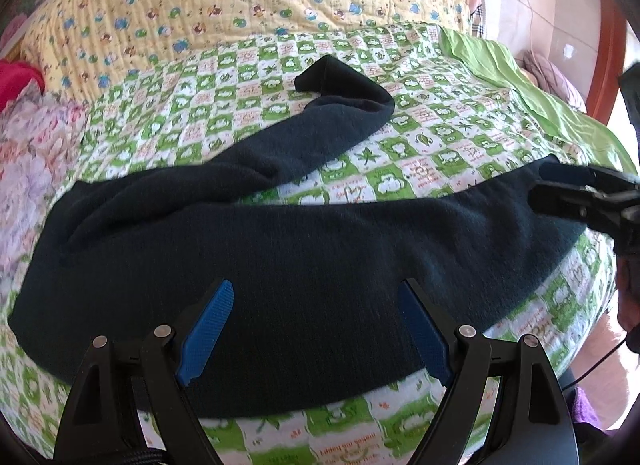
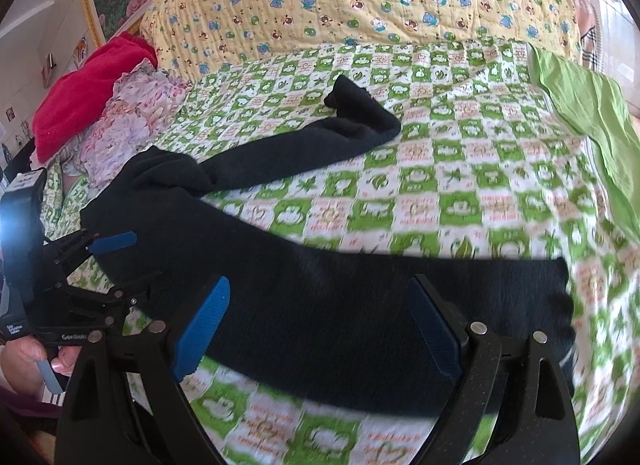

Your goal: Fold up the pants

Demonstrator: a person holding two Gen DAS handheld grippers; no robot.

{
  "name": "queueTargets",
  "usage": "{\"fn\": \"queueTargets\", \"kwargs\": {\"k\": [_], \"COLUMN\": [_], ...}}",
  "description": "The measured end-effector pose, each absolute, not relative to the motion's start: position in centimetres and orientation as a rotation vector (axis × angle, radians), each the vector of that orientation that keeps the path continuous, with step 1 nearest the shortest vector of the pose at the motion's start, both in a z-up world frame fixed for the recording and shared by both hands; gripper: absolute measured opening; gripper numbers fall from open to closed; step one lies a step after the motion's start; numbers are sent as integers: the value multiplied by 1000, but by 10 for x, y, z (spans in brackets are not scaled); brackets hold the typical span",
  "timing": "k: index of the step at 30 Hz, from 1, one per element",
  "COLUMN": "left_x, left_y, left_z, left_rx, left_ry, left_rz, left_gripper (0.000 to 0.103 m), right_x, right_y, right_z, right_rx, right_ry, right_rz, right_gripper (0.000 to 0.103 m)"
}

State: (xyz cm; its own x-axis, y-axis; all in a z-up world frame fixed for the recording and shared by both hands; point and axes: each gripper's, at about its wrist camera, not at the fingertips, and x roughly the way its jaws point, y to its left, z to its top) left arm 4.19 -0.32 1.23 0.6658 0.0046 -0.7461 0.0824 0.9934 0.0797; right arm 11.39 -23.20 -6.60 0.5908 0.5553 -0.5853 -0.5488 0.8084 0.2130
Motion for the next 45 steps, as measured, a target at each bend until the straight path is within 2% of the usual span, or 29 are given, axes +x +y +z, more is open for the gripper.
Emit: {"fn": "queueTargets", "kwargs": {"k": [9, 16, 21, 27, 34, 45], "left_x": [77, 111, 138, 170, 216, 246], "left_y": [-13, -26, -34, -45, -55, -52], "left_z": [30, 37, 36, 27, 4, -18], "left_rx": [155, 218, 243, 290, 365, 441], "left_ry": [796, 783, 801, 822, 875, 891], "left_rz": [-66, -95, -129, -173, -186, -177], "left_gripper": [85, 85, 85, 85, 85, 85], "right_x": [170, 225, 271, 329, 396, 458], "right_y": [-231, -231, -232, -229, -203, -153], "right_z": [-44, -27, -24, -32, -41, -65], "right_rx": [48, 118, 189, 270, 257, 221], "right_ry": [665, 674, 717, 788, 857, 967], "right_rz": [675, 716, 729, 731, 734, 804], "right_gripper": [89, 74, 70, 54, 47, 46]}}
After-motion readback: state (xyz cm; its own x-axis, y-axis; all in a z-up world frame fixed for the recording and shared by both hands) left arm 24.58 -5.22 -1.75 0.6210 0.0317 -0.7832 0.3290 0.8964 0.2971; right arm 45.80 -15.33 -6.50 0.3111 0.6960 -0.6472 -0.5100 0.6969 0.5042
